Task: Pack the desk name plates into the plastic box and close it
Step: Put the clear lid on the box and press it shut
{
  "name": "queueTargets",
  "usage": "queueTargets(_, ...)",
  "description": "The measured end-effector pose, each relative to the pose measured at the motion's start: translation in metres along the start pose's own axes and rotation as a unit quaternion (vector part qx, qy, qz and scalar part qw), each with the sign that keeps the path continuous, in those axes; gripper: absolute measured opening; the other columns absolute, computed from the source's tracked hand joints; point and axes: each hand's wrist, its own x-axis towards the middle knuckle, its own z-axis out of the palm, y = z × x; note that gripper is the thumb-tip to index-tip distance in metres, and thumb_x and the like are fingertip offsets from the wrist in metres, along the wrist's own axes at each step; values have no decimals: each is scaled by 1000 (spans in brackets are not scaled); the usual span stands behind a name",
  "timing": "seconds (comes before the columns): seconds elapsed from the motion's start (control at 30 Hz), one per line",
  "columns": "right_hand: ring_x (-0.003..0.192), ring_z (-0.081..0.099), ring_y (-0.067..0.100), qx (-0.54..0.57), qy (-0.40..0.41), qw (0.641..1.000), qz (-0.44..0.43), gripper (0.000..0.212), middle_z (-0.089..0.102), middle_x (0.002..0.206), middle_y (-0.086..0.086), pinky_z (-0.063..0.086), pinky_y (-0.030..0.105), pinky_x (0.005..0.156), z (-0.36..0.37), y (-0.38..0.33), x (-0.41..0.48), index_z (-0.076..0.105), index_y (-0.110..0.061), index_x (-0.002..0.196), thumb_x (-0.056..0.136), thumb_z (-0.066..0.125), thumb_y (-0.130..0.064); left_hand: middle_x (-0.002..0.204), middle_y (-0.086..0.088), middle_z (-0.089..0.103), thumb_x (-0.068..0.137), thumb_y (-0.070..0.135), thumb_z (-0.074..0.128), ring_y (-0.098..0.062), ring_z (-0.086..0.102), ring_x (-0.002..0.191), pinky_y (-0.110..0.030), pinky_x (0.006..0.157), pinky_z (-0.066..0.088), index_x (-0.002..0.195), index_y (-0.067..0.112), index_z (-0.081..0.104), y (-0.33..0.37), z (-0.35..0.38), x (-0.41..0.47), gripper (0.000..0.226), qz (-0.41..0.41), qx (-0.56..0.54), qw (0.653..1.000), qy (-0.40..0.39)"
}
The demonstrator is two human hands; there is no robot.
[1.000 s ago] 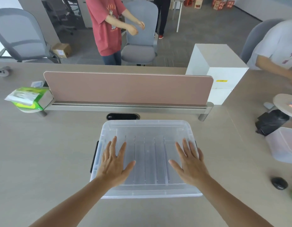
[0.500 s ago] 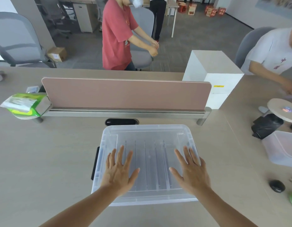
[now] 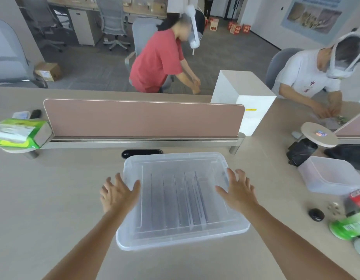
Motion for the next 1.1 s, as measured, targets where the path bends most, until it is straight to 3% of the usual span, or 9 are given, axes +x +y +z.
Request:
queueTargets(0.1, 133, 35, 37, 100, -37, 993, 59, 82, 25, 148, 10, 34, 51, 105, -2, 8, 29, 21, -26, 148, 84, 46, -71, 133, -21, 48, 75, 71, 55, -40, 48, 121, -49, 98, 41, 139, 9, 39, -7, 4, 20, 91, -125, -115, 983, -73)
queueTargets(0.23, 123, 49, 38, 184, -87, 976, 84, 82, 44, 138, 13, 41, 51, 101, 13, 18, 55, 29, -24, 143, 79, 46, -74, 92, -15, 66, 59, 76, 59, -33, 64, 83, -45, 83, 51, 98, 6, 61, -8, 7, 25, 80, -184, -238, 945, -125)
queueTargets(0.4, 118, 56, 29, 317, -97, 938, 99, 73, 59, 131, 0, 43, 37, 90, 32, 28, 66, 41, -31, 143, 81, 52, -69, 84, -17, 67, 53, 94, 42, -39, 66, 81, -46, 76, 55, 100, 2, 61, -15, 14, 31, 105, -192, -128, 971, -70)
queueTargets(0.5, 101, 60, 21, 378, -117, 911, 116, 67, 63, 114, -8, 49, 40, 87, 35, 31, 73, 48, -34, 132, 76, 54, -71, 91, -11, 62, 69, 87, 35, -33, 60, 83, -39, 75, 48, 106, 10, 53, 1, 6, 14, 88, -187, -38, 981, -23)
queueTargets(0.57, 98, 61, 21, 364, -103, 919, 111, 69, 63, 115, -6, 51, 39, 78, 35, 30, 71, 45, -33, 134, 77, 50, -73, 85, -8, 57, 78, 81, 30, -32, 59, 84, -39, 76, 47, 106, 16, 49, 9, 4, 7, 74, -173, 22, 985, 13)
queueTargets(0.67, 109, 60, 31, 288, -49, 951, 106, 70, 59, 132, 4, 48, 37, 81, 35, 27, 65, 32, -27, 147, 89, 39, -66, 77, -5, 58, 86, 70, 24, -31, 60, 77, -40, 76, 50, 102, 19, 45, 10, 5, 4, 58, -113, 95, 988, 49)
queueTargets(0.73, 109, 60, 36, 224, -21, 969, 101, 63, 59, 130, 11, 48, 40, 82, 33, 22, 62, 27, -25, 149, 96, 31, -59, 79, -7, 61, 91, 63, 23, -32, 61, 77, -40, 73, 49, 102, 17, 41, 6, 6, 6, 50, -86, 109, 989, 51)
queueTargets(0.9, 103, 62, 38, 94, 2, 990, 101, 57, 54, 125, 14, 41, 40, 73, 25, 11, 55, 18, -21, 149, 101, 20, -51, 94, -20, 61, 92, 60, 36, -38, 60, 88, -44, 76, 48, 101, 7, 37, -5, 9, 14, 54, -111, -7, 994, 12)
queueTargets(1.1, 105, 61, 40, 92, 6, 988, 124, 50, 55, 123, 16, 43, 42, 72, 29, 8, 57, 38, -5, 128, 102, 26, -46, 106, -21, 62, 94, 57, 34, -38, 58, 98, -43, 83, 46, 116, 3, 47, -4, 5, 19, 59, -109, -19, 994, -28)
